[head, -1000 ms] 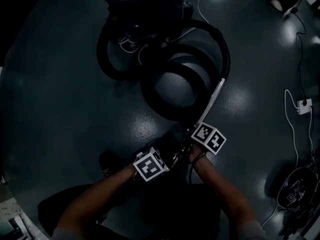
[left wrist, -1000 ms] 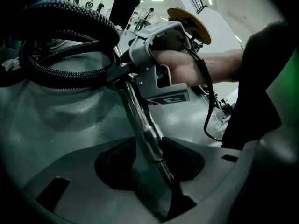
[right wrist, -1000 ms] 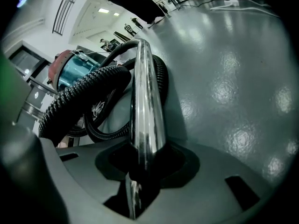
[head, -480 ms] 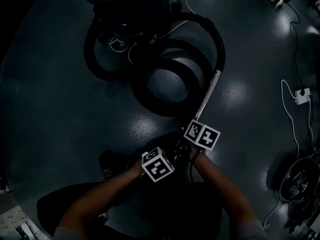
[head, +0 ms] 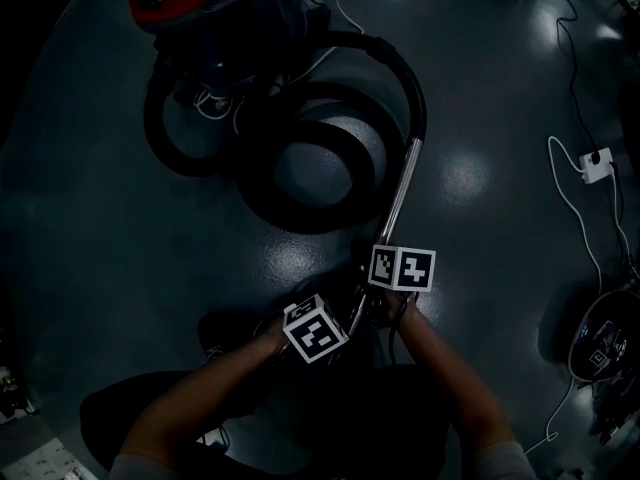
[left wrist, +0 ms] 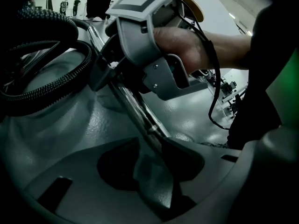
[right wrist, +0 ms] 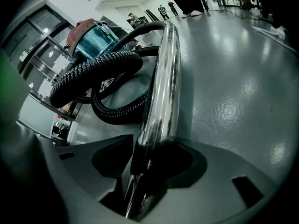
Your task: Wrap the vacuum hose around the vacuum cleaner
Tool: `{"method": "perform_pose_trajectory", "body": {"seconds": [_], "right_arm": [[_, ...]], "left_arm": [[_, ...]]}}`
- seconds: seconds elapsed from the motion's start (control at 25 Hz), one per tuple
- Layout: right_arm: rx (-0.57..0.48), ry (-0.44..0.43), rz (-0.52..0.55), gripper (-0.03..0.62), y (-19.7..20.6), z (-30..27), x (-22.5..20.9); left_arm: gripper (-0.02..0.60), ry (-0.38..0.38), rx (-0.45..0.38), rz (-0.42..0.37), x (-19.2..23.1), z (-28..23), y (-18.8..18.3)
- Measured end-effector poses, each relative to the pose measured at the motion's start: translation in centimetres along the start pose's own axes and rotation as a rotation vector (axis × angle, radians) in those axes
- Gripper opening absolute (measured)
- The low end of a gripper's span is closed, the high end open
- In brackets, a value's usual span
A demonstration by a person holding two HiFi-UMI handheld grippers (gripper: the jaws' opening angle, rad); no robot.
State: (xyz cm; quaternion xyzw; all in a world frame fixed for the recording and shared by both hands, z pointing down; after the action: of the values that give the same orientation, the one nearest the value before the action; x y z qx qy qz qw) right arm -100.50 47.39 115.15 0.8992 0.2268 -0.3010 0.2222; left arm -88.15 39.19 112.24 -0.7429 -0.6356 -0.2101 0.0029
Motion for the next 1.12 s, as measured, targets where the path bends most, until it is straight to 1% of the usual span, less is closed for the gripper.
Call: {"method": "perform_pose_trajectory", "body": {"seconds": [0.12, 0.24, 0.36, 0.44, 0.56, 0.64, 0.76, 0.88, 1.04, 1.12], "right_arm": [[-0.003, -0.032, -0.014, 0.195, 0.2, 0.6, -0.6], [0.015, -0.042, -0.001, 0.213, 0.4, 1.1, -0.8], [0.033, -0.033, 0.04, 0.233, 0.7, 1.3, -0.8], [0.041, -0.026, 0.06, 0.238, 0.8, 1.2, -0.6], [0.054, -0.011, 0.067, 0.275, 1.0, 1.4, -0.5], [0.07, 0.013, 0.07, 0.276, 1.1, 1.6, -0.7], [0.115, 0.045, 0.092, 0.276, 1.2, 1.7, -0.9], [0.182, 0.067, 0.131, 0.276, 1.1, 1.5, -0.9], [0.271, 0.088, 0.223, 0.275, 1.3, 1.6, -0.6], [0.298, 0.072, 0.204, 0.275, 1.1, 1.6, -0.8]], "left_arm": [[0.163, -0.012, -0.011, 0.018, 0.9, 0.5, -0.7], [0.163, -0.034, -0.024, 0.046, 2.1, 1.4, -1.3], [0.163, -0.048, -0.042, 0.056, 2.9, 1.9, -1.8], [0.163, -0.055, -0.047, 0.045, 3.2, 2.0, -2.1], [0.163, -0.053, -0.056, 0.035, 3.2, 1.8, -2.5], [0.163, -0.053, -0.065, 0.04, 3.2, 1.6, -2.8], [0.163, -0.062, -0.073, 0.044, 3.3, 1.4, -3.2], [0.163, -0.059, -0.077, 0.044, 3.3, 1.3, -3.7], [0.163, -0.045, -0.091, 0.061, 3.2, 1.5, -4.2], [0.163, -0.015, -0.106, 0.097, 3.1, 1.2, -4.5]]}}
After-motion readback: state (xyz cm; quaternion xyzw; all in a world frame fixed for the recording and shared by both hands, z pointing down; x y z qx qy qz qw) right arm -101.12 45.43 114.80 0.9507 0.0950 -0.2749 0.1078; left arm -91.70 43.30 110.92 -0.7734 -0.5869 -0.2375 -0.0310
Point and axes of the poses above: the fingertips, and each gripper's own axes: z backward along the fingers, x to its left, y out of its underside, the point moved 5 cm from there along z, backward along the fingers, and after that the axes turned 9 degrees about -y, right-handed, at the moved point
